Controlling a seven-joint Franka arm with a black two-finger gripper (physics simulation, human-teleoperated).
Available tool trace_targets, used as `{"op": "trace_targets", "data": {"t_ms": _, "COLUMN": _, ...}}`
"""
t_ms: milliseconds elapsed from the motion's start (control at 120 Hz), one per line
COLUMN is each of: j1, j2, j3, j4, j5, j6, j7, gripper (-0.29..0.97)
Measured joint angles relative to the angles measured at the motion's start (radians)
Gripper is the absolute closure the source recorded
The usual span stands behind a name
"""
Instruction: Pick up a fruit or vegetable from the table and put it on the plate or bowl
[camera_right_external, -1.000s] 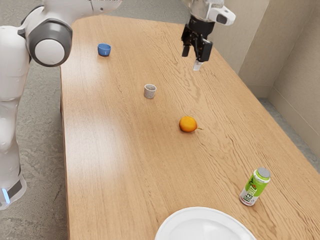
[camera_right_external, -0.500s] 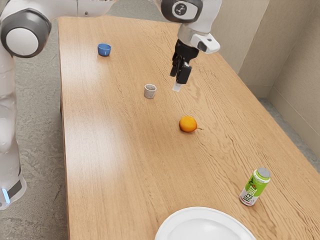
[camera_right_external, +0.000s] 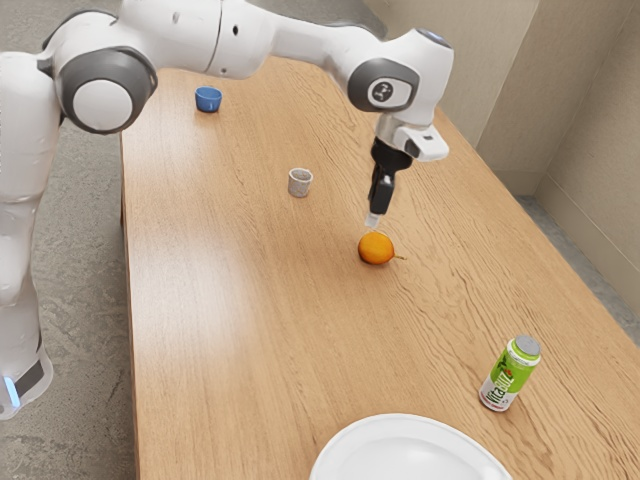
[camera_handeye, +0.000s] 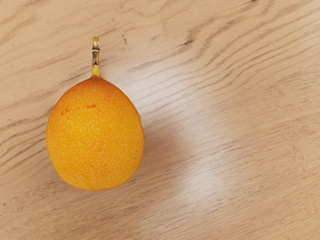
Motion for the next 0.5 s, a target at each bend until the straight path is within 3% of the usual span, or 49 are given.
{"op": "trace_targets", "data": {"t_ms": 500, "j1": -0.033, "j2": 0.101, "j3": 0.057, "j4": 0.082, "j5": 0.01, "j6": -0.084, "j7": 0.122, "gripper": 0.0}}
